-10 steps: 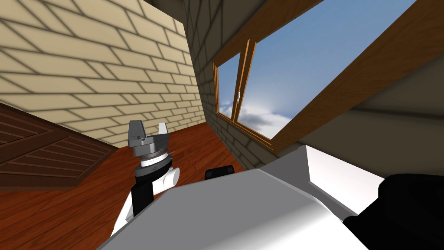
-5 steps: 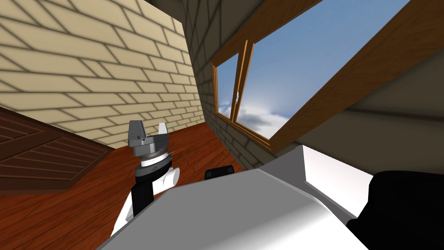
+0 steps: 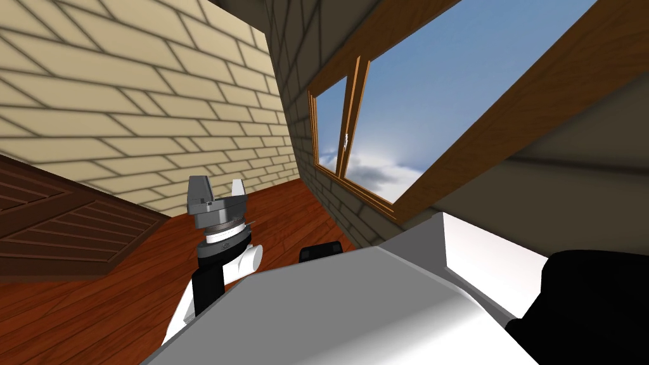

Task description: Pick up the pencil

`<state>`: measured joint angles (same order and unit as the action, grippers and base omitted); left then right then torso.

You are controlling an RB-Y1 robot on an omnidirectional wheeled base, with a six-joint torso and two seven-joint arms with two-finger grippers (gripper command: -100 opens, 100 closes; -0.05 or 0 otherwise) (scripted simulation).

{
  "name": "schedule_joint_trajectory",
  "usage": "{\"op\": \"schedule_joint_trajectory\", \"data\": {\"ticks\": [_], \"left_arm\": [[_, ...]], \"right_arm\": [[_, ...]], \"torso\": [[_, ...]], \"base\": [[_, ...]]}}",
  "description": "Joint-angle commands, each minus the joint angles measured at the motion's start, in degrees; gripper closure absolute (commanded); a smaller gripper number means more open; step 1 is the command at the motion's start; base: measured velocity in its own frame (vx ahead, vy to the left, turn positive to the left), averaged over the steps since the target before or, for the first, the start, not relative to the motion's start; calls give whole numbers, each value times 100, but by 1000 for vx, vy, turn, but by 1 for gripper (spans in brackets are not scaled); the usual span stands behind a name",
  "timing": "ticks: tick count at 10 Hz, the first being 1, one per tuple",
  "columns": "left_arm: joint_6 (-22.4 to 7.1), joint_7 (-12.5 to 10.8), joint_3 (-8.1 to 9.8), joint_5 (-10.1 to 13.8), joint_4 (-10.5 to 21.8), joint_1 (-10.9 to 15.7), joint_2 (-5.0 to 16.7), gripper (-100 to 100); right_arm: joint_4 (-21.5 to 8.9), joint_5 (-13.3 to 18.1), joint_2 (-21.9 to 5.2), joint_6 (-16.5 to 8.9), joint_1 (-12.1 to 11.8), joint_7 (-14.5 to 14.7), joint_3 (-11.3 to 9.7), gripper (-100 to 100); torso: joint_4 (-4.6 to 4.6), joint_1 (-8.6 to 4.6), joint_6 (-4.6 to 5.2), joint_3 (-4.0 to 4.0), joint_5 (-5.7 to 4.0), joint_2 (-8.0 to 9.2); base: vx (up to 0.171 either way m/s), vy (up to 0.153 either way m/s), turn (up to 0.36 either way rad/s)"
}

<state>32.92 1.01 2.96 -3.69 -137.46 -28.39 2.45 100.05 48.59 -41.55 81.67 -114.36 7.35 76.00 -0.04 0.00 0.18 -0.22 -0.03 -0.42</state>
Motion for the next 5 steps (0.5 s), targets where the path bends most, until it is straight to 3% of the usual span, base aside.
{"op": "schedule_joint_trajectory", "data": {"ticks": [1, 2, 3, 5], "left_arm": [[0, 0, 0, 0, 0, 0, 0, 0], [0, 0, 0, 0, 0, 0, 0, 0], [0, 0, 0, 0, 0, 0, 0, 0], [0, 0, 0, 0, 0, 0, 0, 0]], "right_arm": [[-31, 95, -43, -134, 131, 33, -167, -100], [-6, 68, -22, -89, 87, 20, -116, -100], [-10, 77, -24, -113, 96, 24, -126, 100], [-11, 75, -24, -114, 95, 23, -123, 100]], "torso": [[0, 0, 0, 0, 0, 0], [0, 4, 0, 1, 1, 1], [1, 0, 1, 1, -1, 0], [0, -3, 2, 0, -3, 0]], "base": [[-6, 44, 17], [-3, 17, 1], [0, 0, 0], [0, 0, 0]]}}
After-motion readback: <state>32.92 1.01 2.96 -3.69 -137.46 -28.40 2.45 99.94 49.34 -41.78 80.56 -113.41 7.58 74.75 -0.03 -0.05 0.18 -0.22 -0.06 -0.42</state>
